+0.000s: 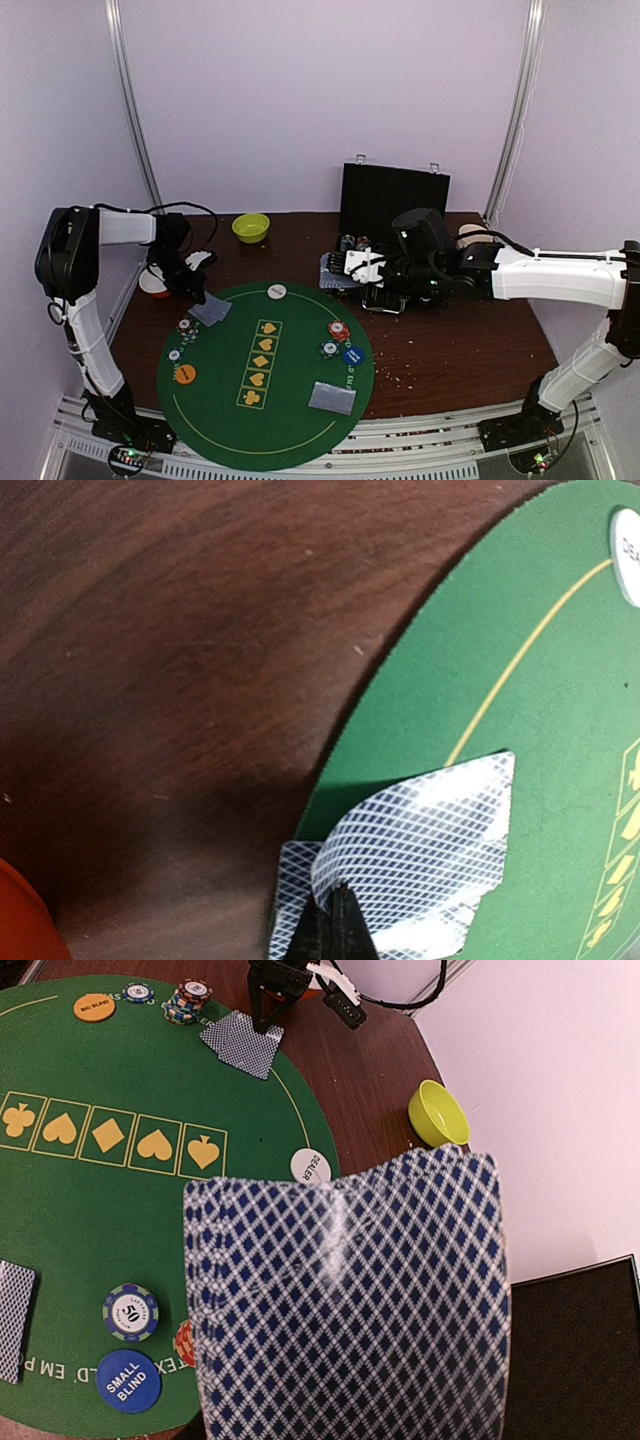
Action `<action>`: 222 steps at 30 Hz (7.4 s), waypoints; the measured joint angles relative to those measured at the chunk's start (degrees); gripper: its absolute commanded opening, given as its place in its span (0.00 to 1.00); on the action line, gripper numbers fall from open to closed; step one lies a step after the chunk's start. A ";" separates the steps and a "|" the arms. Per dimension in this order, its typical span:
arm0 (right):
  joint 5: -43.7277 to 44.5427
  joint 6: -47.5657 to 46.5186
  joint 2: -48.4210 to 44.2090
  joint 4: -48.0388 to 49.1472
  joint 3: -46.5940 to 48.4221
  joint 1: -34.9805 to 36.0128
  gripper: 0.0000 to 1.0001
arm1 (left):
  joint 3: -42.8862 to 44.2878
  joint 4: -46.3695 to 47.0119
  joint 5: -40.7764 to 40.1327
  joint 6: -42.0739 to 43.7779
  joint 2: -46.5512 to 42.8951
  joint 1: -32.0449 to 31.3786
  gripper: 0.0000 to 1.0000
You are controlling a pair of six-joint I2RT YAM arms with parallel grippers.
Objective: Distribute texas hold em gaming equipment
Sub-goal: Distribute the poker card in the big blind area, then pick up the poker card from the face-down deck piles, then distribute the poker card in the small blind area.
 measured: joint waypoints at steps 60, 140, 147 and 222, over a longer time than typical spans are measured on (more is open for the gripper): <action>-1.11 0.20 0.02 -1.27 0.00 -0.26 0.47 | 4.44 3.98 -9.99 9.68 3.87 -5.09 0.37; -1.44 3.19 0.02 1.73 0.02 0.46 0.48 | -13.49 50.10 5.20 -30.45 -28.44 -40.63 0.23; -1.42 3.13 0.02 1.44 0.02 0.46 0.48 | -13.66 50.03 6.29 -30.32 -28.30 -40.63 0.02; -0.39 5.79 -7.02 1.22 -5.62 -6.69 0.48 | -42.95 80.94 21.66 -68.78 -9.18 -51.67 0.00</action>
